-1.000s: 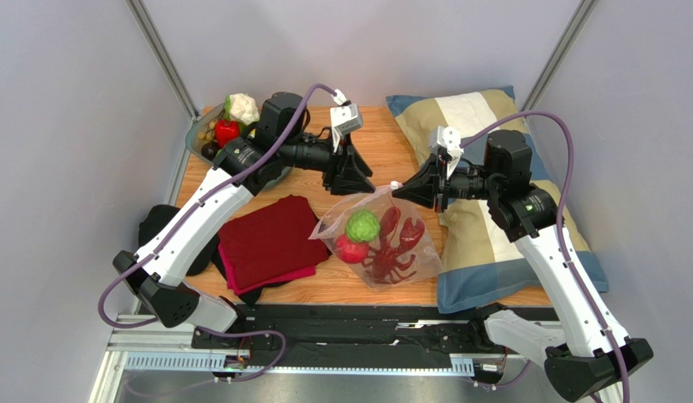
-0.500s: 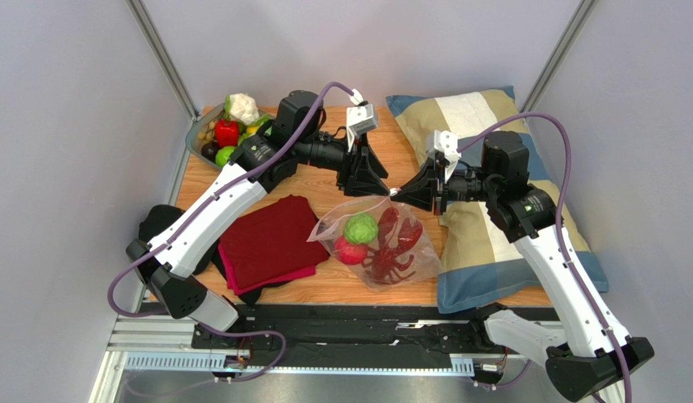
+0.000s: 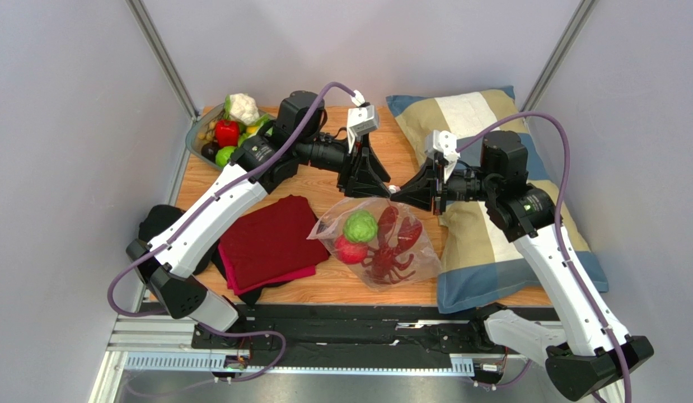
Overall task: Place the food in the zip-top bag and seal the zipper
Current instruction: Zip the zipper food storage bag at the center of the board.
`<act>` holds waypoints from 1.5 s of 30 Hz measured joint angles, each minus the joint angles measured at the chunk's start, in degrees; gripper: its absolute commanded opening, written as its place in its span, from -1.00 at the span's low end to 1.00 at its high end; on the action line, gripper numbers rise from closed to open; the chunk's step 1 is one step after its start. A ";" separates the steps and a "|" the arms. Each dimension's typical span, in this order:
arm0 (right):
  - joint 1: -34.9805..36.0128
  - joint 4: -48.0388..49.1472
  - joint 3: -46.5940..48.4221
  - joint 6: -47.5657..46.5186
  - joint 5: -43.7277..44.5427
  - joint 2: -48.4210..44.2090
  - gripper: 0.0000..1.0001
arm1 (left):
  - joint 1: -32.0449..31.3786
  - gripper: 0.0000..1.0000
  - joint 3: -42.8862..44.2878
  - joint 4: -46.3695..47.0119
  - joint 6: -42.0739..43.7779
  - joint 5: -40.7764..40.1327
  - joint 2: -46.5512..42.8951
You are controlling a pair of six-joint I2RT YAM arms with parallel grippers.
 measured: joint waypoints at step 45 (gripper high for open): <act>-0.17 -1.38 0.59 1.20 2.40 0.96 -1.00 | 0.55 -1.00 -3.78 -1.70 4.11 -1.07 -1.64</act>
